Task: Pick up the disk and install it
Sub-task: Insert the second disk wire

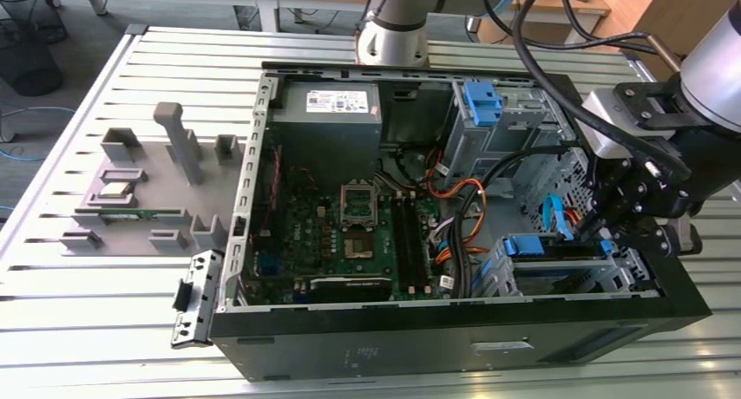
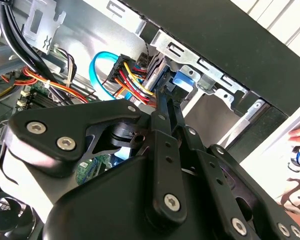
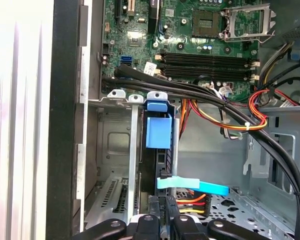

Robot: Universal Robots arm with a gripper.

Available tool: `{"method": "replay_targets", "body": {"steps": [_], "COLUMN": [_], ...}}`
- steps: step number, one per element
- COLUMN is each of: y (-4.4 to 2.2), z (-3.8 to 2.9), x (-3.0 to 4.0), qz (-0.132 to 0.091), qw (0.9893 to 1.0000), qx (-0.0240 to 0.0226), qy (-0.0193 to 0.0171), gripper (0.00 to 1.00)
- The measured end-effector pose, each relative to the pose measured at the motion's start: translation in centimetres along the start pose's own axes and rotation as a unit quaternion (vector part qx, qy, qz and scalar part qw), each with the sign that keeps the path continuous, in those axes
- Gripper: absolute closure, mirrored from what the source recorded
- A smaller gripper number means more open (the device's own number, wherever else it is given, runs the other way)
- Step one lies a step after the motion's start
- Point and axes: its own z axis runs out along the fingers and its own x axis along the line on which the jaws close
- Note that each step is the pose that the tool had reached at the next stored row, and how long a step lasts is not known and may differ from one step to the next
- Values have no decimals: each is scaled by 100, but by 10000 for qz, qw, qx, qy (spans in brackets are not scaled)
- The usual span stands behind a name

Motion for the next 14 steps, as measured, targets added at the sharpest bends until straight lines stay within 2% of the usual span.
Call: {"method": "replay_targets", "body": {"steps": [8,14], "y": [7,13], "z": [7,14], "x": [-7,-8], "qz": [153,182], "qw": [9999,9998], "qx": [8,9], "qy": [1,3], "gripper": [82,82]}}
